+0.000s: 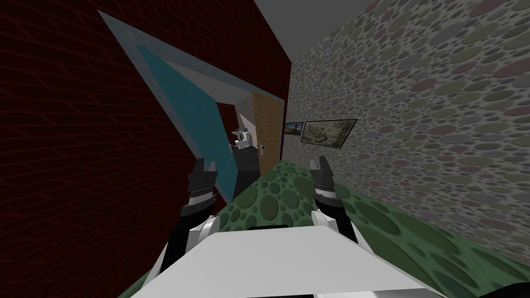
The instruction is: Push the door open
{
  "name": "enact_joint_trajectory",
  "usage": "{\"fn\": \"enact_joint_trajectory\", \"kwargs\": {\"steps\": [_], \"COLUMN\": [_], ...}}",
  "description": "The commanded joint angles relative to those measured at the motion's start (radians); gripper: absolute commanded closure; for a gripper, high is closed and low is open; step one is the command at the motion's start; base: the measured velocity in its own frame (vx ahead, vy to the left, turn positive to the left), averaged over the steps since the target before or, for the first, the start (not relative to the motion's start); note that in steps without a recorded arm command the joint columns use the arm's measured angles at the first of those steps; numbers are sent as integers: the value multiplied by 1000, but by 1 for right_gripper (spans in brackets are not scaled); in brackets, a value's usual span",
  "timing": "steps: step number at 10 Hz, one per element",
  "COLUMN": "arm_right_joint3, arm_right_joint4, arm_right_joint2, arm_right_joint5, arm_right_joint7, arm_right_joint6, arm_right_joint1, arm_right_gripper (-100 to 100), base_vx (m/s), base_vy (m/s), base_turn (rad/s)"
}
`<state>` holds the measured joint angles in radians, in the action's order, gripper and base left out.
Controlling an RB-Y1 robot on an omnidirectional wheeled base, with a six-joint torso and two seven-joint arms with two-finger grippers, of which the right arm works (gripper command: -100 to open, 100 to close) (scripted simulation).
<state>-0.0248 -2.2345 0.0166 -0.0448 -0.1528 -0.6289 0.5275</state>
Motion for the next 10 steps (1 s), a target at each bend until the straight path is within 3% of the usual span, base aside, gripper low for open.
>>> {"fn": "enact_joint_trajectory", "kwargs": {"steps": [1,10], "arm_right_joint3": [5,36], "arm_right_joint4": [29,233], "arm_right_joint2": [-8,-47], "arm_right_joint5": [2,14], "arm_right_joint7": [4,33], "arm_right_joint6": [3,27], "arm_right_joint1": [-19,-150], "arm_right_gripper": [-100,-100], "base_vx": [23,132], "base_vy": [96,-56], "base_turn": [73,60]}}
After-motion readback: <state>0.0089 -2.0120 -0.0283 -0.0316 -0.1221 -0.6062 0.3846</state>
